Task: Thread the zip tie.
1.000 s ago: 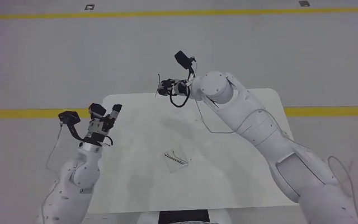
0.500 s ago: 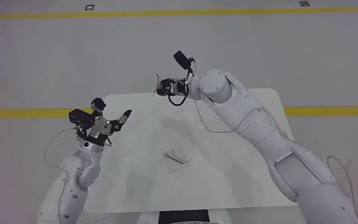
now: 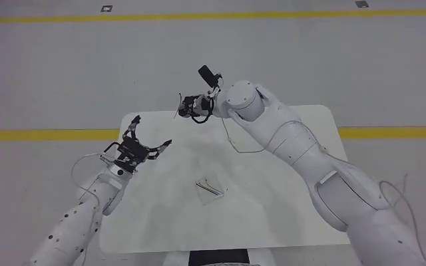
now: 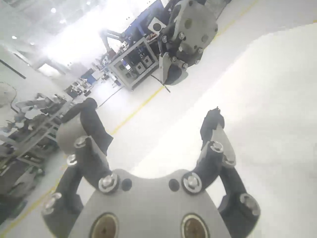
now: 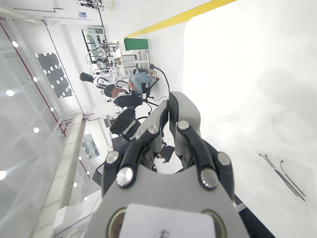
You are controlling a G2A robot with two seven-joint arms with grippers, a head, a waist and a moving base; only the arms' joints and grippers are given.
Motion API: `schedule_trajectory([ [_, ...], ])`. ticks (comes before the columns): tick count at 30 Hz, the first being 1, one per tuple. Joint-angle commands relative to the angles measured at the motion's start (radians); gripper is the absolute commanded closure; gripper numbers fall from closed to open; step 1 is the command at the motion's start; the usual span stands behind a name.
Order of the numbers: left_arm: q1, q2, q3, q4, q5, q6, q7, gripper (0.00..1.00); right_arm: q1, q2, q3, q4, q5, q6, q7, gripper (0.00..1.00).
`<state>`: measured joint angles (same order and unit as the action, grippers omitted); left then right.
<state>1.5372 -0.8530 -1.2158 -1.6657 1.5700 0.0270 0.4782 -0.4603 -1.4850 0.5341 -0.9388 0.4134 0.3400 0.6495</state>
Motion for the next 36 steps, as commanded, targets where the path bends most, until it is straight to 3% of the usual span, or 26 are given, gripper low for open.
schedule_trajectory([
  [1,-0.007,0.010,0.020,0.005,0.000,0.018,0.005,0.00,0.002,-0.001,-0.002,0.003,0.005,0.000,-0.003,1.00],
  [8,-0.007,0.010,0.020,0.005,0.000,0.018,0.005,0.00,0.002,-0.001,-0.002,0.003,0.005,0.000,-0.003,1.00],
  [11,-0.030,0.013,0.031,0.014,0.000,0.050,0.001,0.00,-0.022,-0.001,0.005,-0.016,-0.002,0.000,-0.020,1.00],
  [14,-0.084,0.048,0.093,0.048,0.000,0.109,0.023,0.00,-0.028,-0.004,0.007,-0.015,-0.008,0.000,-0.022,1.00],
  [17,-0.175,0.107,0.217,0.101,0.000,0.222,0.052,0.00,-0.030,-0.009,0.007,-0.003,0.003,0.000,-0.034,1.00],
  [18,-0.214,0.128,0.277,0.113,0.000,0.257,0.054,0.00,-0.030,-0.012,0.009,0.002,0.014,0.000,-0.043,1.00],
  [19,-0.244,0.142,0.319,0.120,0.000,0.274,0.057,0.00,-0.030,-0.013,0.009,0.003,0.017,0.000,-0.047,1.00],
  [20,-0.254,0.146,0.333,0.124,0.000,0.280,0.058,0.00,-0.030,-0.013,0.009,0.003,0.017,0.000,-0.047,1.00],
  [36,-0.254,0.146,0.333,0.124,0.000,0.280,0.058,0.00,-0.030,-0.013,0.009,0.003,0.017,0.000,-0.047,1.00],
])
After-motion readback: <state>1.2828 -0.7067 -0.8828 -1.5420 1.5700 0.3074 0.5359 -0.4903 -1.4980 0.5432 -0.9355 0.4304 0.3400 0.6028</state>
